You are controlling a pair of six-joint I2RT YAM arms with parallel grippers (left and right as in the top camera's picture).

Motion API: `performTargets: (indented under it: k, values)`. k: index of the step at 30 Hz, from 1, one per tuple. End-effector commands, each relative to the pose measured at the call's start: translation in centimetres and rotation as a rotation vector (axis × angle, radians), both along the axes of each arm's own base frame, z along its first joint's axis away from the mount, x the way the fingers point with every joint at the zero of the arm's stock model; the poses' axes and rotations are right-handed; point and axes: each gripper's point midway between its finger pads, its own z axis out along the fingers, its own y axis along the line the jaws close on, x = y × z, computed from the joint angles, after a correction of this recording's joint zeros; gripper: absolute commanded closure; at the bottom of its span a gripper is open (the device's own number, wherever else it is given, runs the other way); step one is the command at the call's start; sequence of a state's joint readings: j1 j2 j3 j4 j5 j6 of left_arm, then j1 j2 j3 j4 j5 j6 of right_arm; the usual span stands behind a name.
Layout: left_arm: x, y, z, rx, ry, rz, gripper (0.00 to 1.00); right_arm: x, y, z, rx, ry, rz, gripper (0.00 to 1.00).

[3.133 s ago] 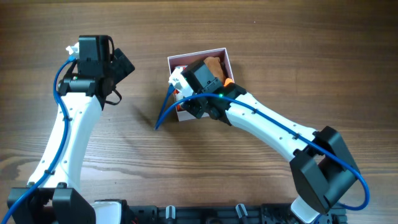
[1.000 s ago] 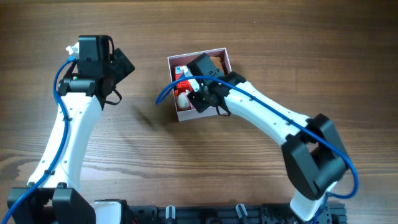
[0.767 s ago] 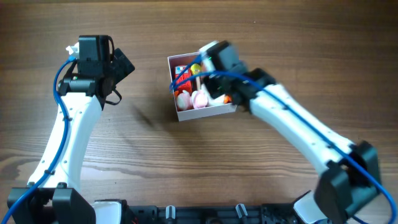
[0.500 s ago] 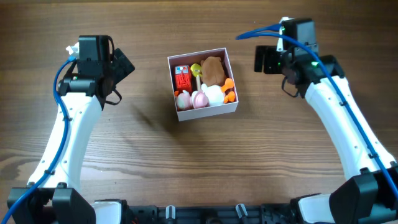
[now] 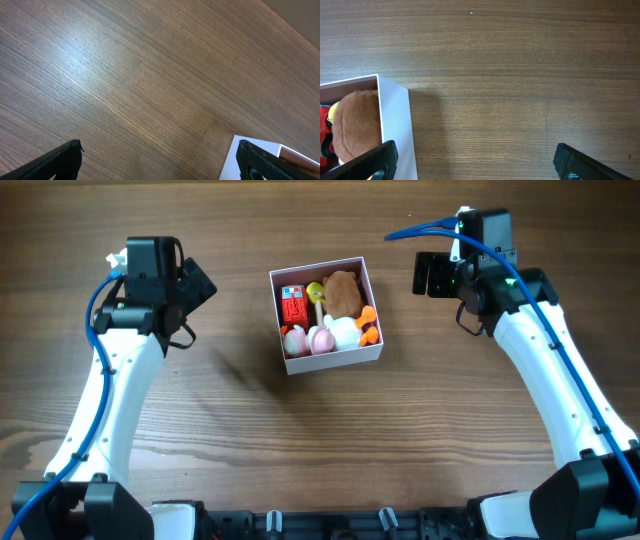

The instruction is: Pack container

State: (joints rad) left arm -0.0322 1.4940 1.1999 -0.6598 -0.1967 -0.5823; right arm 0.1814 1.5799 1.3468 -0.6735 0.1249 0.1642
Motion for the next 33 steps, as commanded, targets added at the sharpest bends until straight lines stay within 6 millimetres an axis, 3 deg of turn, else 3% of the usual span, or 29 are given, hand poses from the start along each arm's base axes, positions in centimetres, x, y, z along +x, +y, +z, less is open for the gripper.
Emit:
performTargets:
  k: [1,5,8,11,13,16,17,18,19,20,21,23,26,27,30,33]
  values:
    - [0.0,0.1,0.5,-0.010,-0.014,0.009,0.00,-0.2,-0.3,0.4,0.006,-0.011,-0.022,0.01]
    - [0.0,0.1,0.5,-0.010,-0.014,0.009,0.00,-0.3,-0.3,0.6,0.007,-0.015,-0.022,0.01]
    - [0.0,0.1,0.5,-0.010,-0.014,0.009,0.00,-0.6,-0.3,2.2,0.015,-0.055,-0.022,0.01]
    - [0.0,0.1,0.5,-0.010,-0.014,0.009,0.00,-1.9,-0.6,6.7,0.036,-0.166,-0.022,0.01]
    - [0.0,0.1,0.5,-0.010,-0.014,0.009,0.00,-3.6,-0.9,10.7,0.057,-0.271,-0.022,0.01]
    - [0.0,0.1,0.5,-0.010,-0.014,0.009,0.00,-7.0,-1.5,16.5,0.088,-0.432,-0.021,0.01]
    - [0.0,0.1,0.5,-0.010,-0.014,0.009,0.00,-9.2,-1.9,19.3,0.105,-0.519,-0.021,0.01]
    - [0.0,0.1,0.5,-0.010,-0.014,0.009,0.00,-10.4,-2.1,20.7,0.112,-0.562,-0.021,0.01]
    - [0.0,0.1,0.5,-0.010,-0.014,0.009,0.00,-12.8,-3.6,23.4,0.098,-0.662,-0.072,0.00]
    - [0.0,0.1,0.5,-0.010,-0.014,0.009,0.00,-18.1,-4.8,27.2,0.124,-0.814,-0.088,0.00]
    - [0.0,0.1,0.5,-0.010,-0.014,0.009,0.00,-20.5,-5.2,28.2,0.142,-0.862,-0.092,0.00]
    - [0.0,0.1,0.5,-0.010,-0.014,0.009,0.00,-26.1,-6.3,28.8,0.215,-0.934,-0.118,0.01]
    - [0.0,0.1,0.5,-0.010,-0.014,0.009,0.00,-32.8,-7.5,25.3,0.281,-0.917,-0.152,0.00]
    - [0.0,0.1,0.5,-0.010,-0.014,0.009,0.00,-34.0,-7.7,24.5,0.298,-0.917,-0.161,0.00]
    - [0.0,0.1,0.5,-0.010,-0.014,0.009,0.00,-35.1,-8.1,22.5,0.287,-0.921,-0.180,0.01]
    - [0.0,0.1,0.5,-0.010,-0.014,0.009,0.00,-32.4,-7.8,19.3,0.273,-0.902,-0.199,0.01]
